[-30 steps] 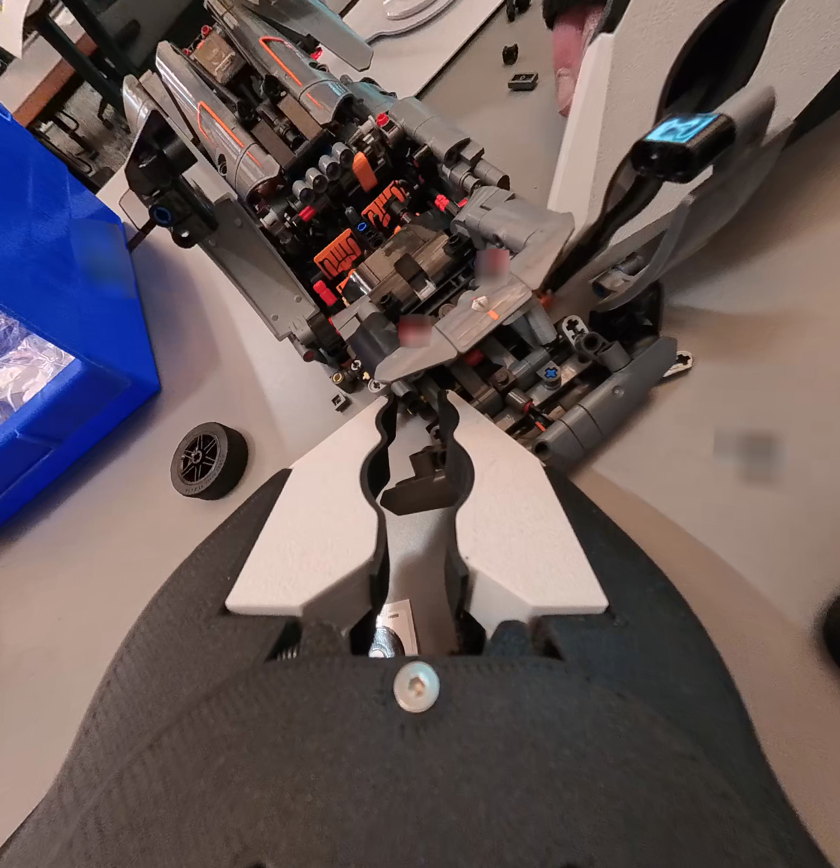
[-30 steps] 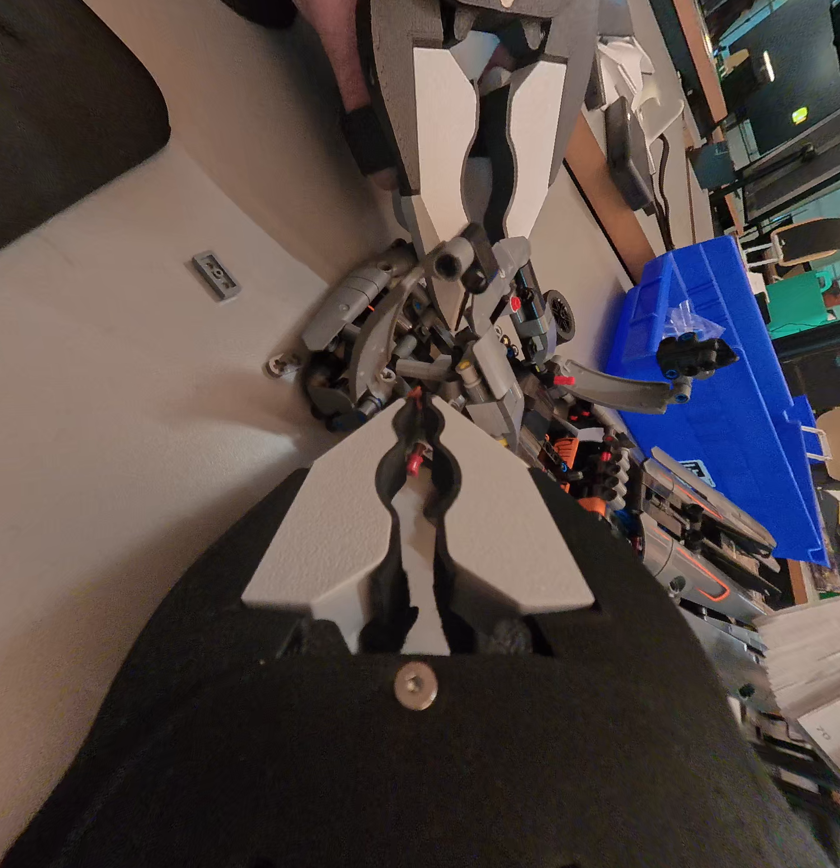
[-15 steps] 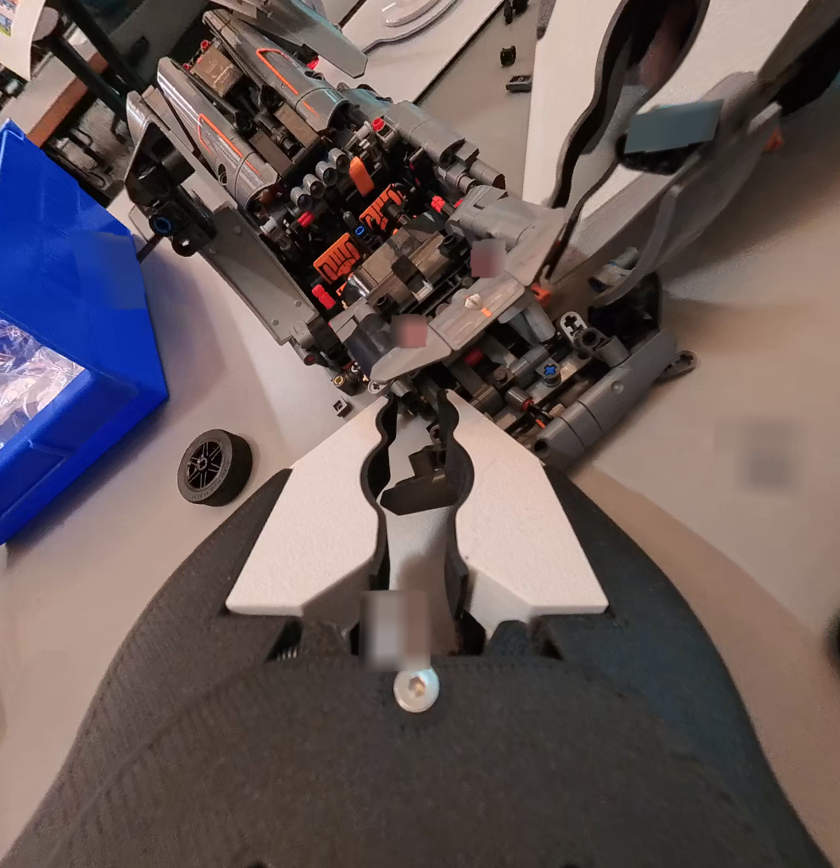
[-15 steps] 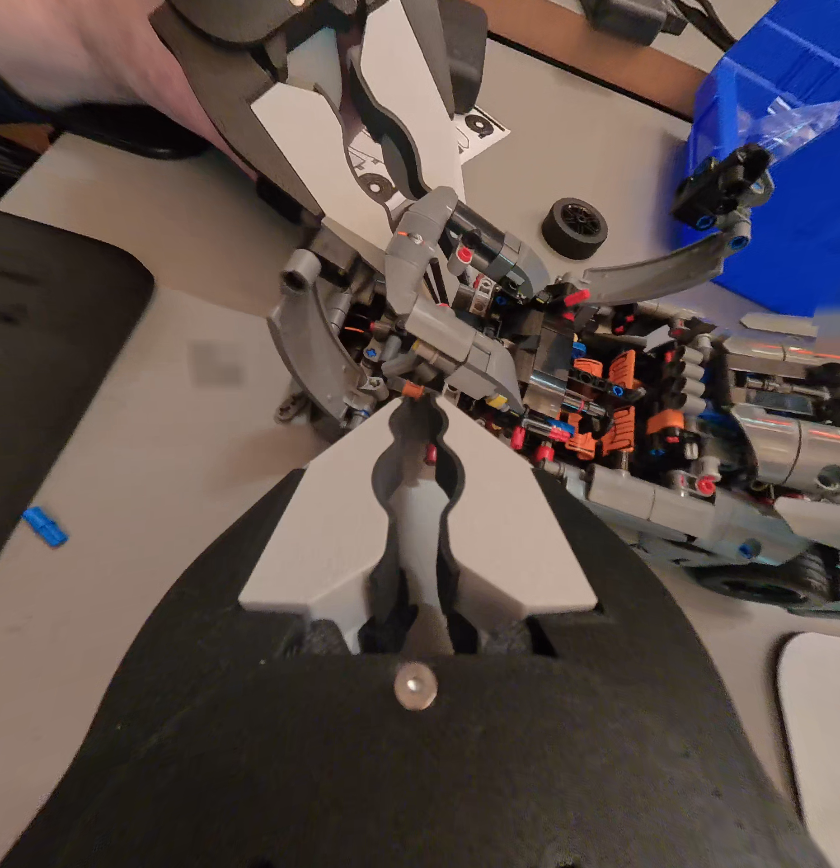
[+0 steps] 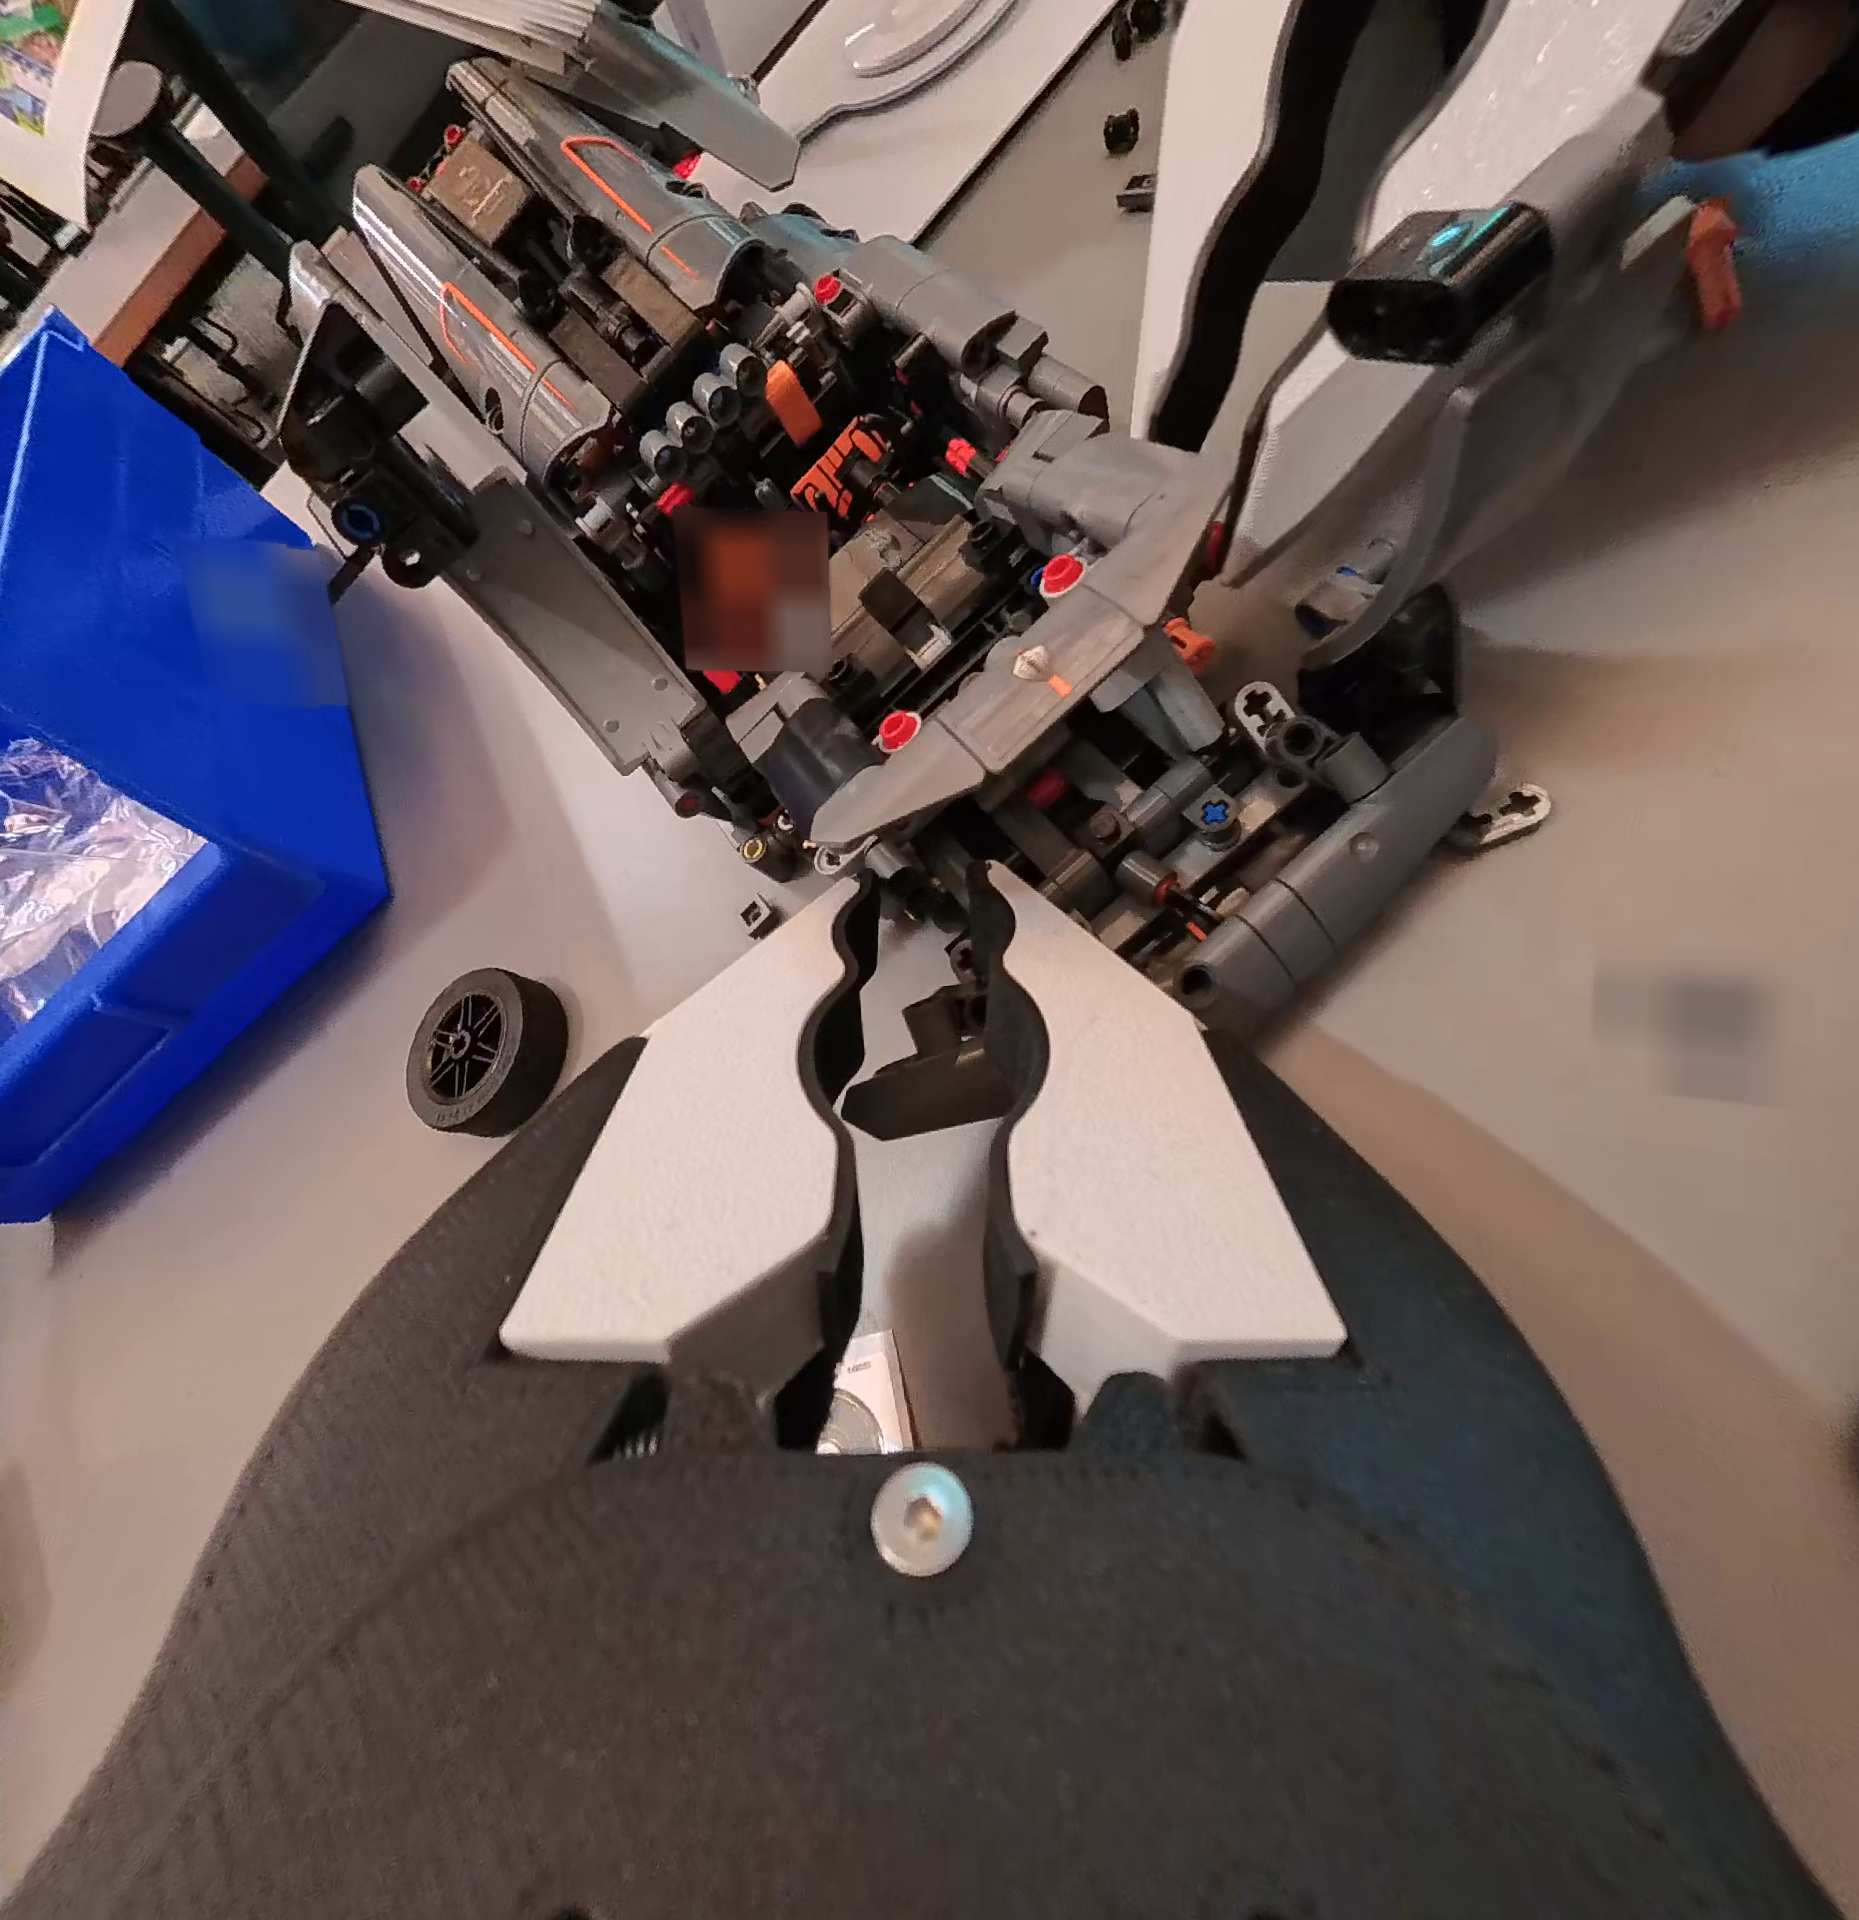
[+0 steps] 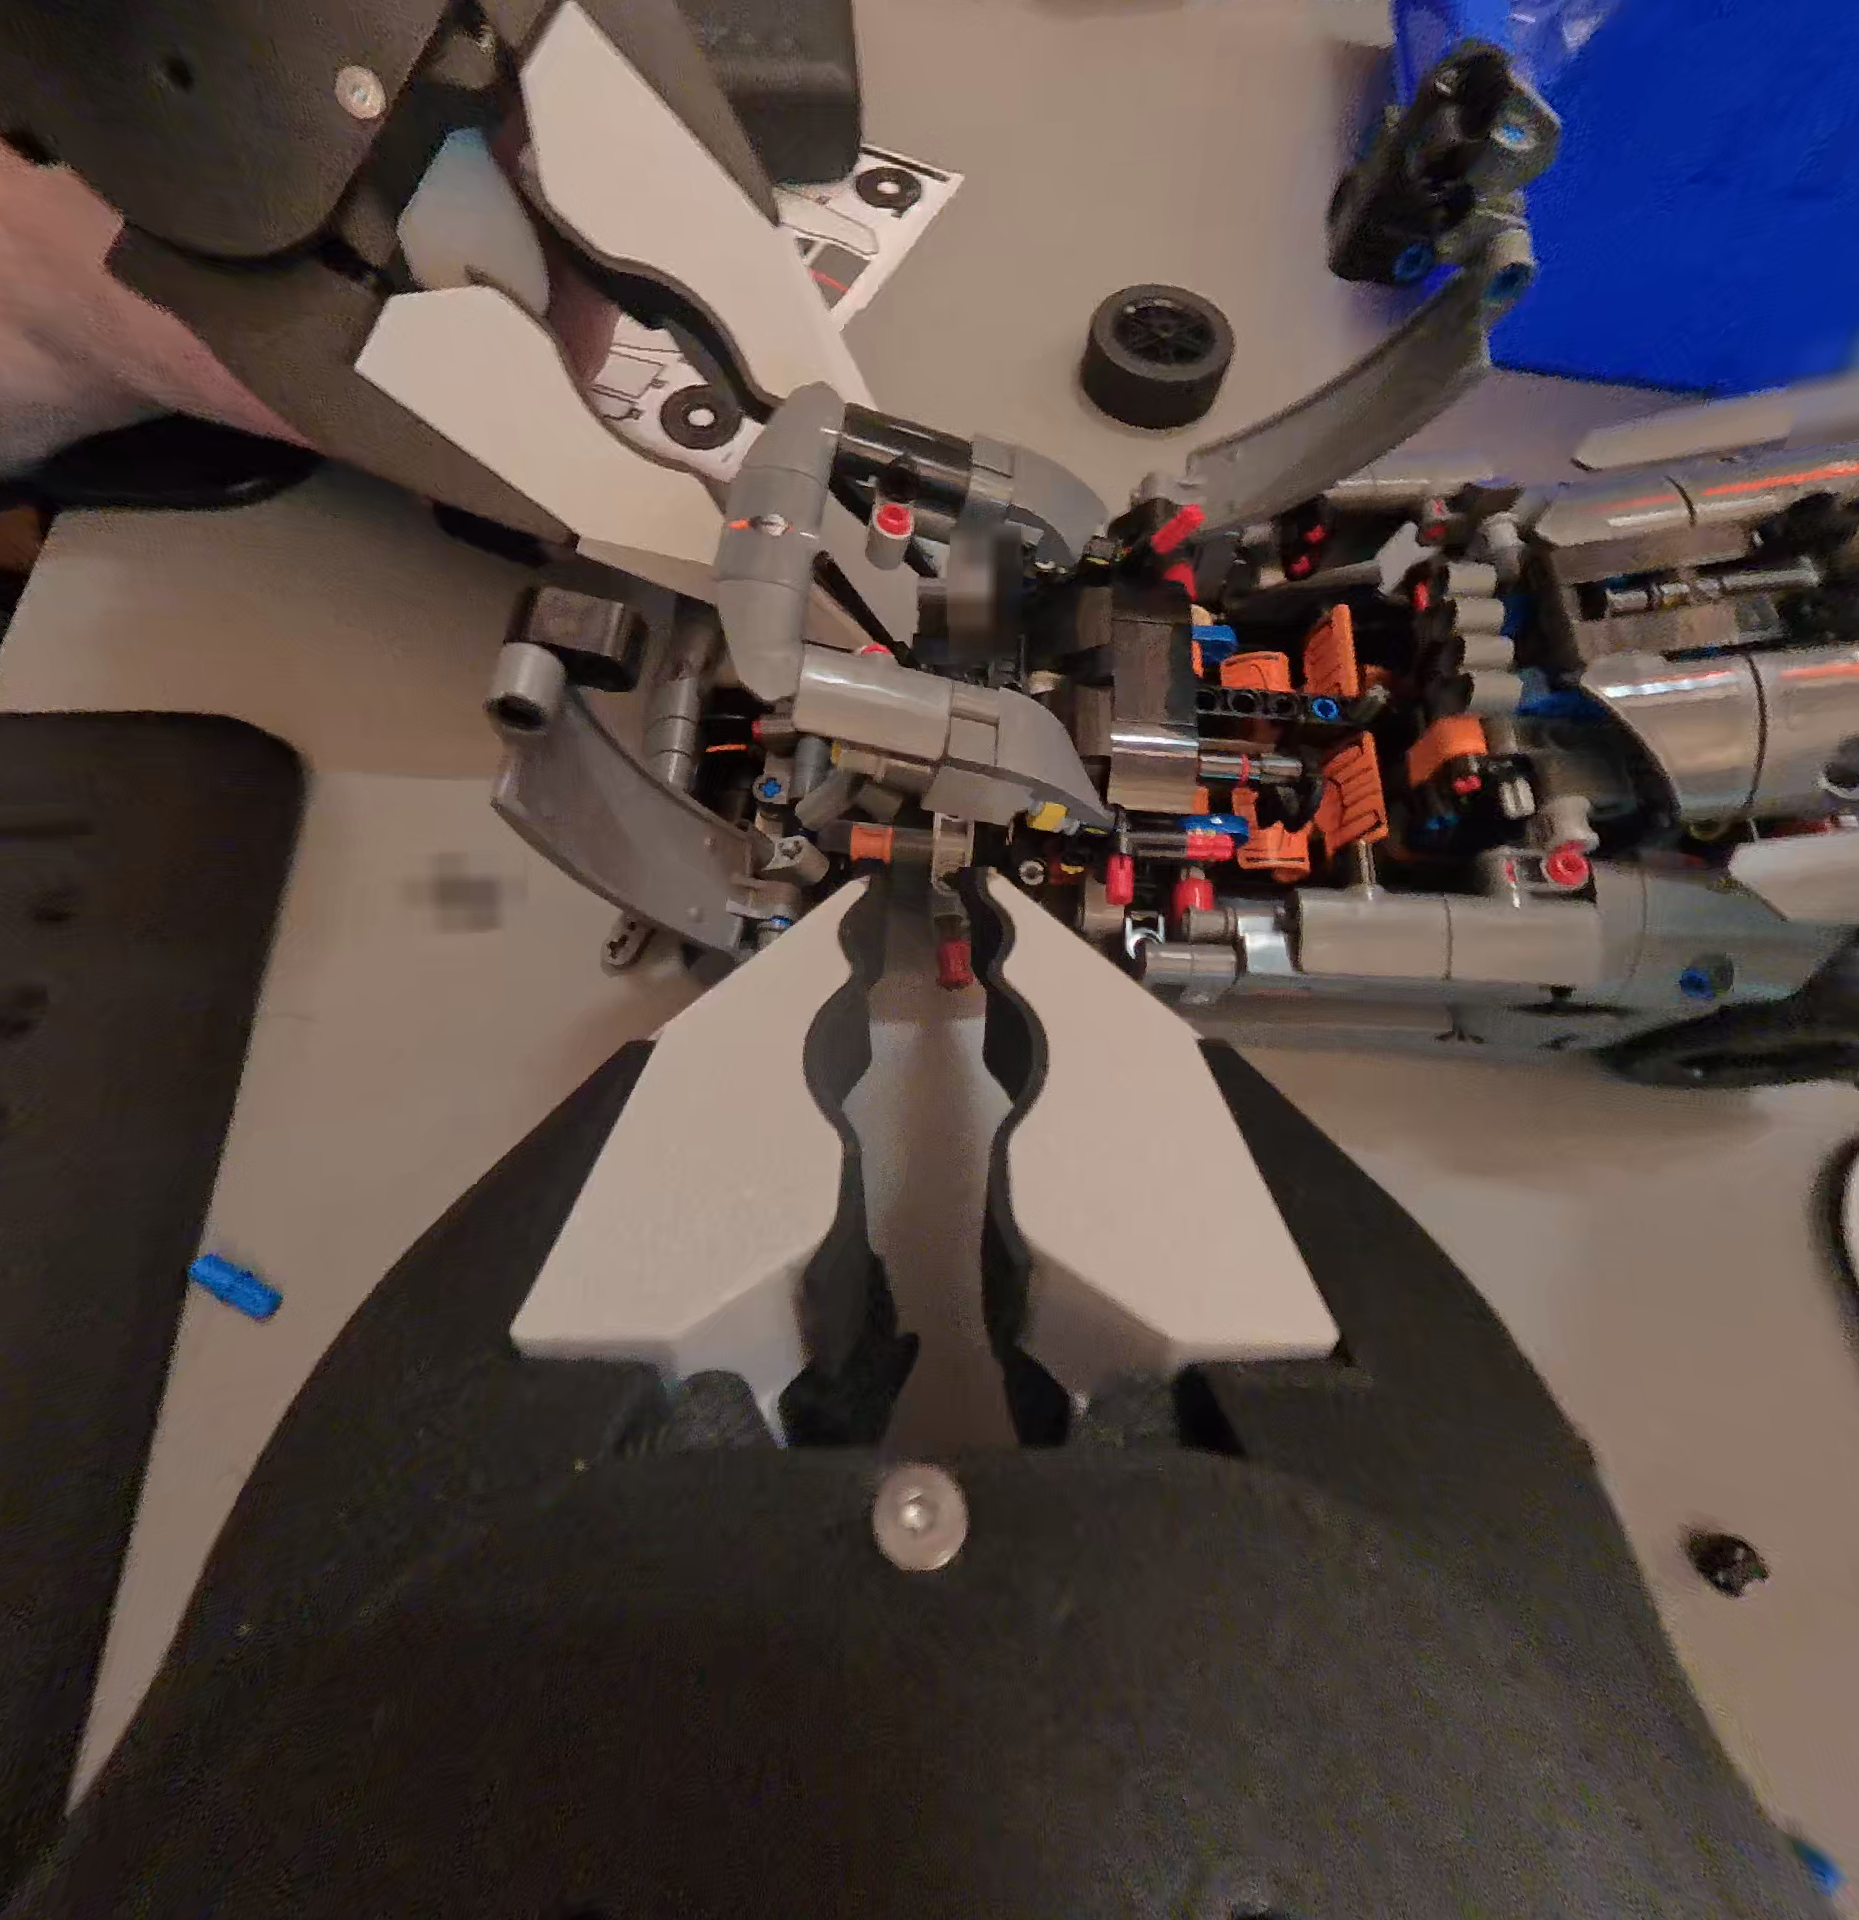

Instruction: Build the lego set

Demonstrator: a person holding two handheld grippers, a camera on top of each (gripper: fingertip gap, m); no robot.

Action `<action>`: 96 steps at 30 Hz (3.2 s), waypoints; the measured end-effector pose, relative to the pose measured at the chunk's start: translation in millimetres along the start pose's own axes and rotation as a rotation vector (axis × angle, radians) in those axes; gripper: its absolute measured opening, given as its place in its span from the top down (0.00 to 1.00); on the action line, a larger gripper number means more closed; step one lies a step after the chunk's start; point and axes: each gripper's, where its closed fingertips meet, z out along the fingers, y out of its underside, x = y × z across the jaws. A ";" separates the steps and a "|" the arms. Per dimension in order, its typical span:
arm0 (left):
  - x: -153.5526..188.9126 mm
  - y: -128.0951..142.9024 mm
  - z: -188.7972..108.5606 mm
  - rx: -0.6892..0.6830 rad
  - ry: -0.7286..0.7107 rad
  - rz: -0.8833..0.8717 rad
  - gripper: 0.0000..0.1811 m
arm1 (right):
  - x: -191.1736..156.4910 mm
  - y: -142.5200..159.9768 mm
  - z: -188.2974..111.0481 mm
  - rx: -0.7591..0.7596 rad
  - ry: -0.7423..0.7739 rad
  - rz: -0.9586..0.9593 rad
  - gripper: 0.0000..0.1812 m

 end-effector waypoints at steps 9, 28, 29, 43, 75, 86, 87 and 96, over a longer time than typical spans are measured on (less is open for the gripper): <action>0.0 -0.4 0.4 0.001 -0.005 0.006 0.92 | 4.8 -0.9 2.4 0.014 0.072 0.004 0.89; -1.0 -1.0 1.7 -0.002 -0.021 0.011 0.92 | 12.6 -0.5 4.8 0.032 0.100 -0.015 0.80; -0.9 -1.0 1.6 -0.002 -0.020 0.010 0.92 | 13.1 -0.5 4.8 0.033 0.099 -0.011 0.81; -0.8 -1.3 1.5 -0.001 -0.030 0.021 0.93 | 3.5 2.8 -1.2 0.020 0.057 -0.115 0.89; 0.0 -2.2 1.8 0.004 -0.032 0.036 0.92 | -5.8 -1.2 6.4 0.088 0.137 -1.108 0.95; -0.3 -2.2 2.1 0.004 -0.029 0.034 0.92 | -3.3 -4.9 6.0 0.113 0.187 -1.204 0.96; -0.2 -2.3 2.1 0.005 -0.032 0.038 0.92 | -4.0 -4.3 5.7 0.114 0.183 -1.206 0.97; -0.7 -1.9 1.9 0.003 -0.031 0.032 0.93 | -6.4 -0.2 13.3 0.075 0.172 -1.256 0.94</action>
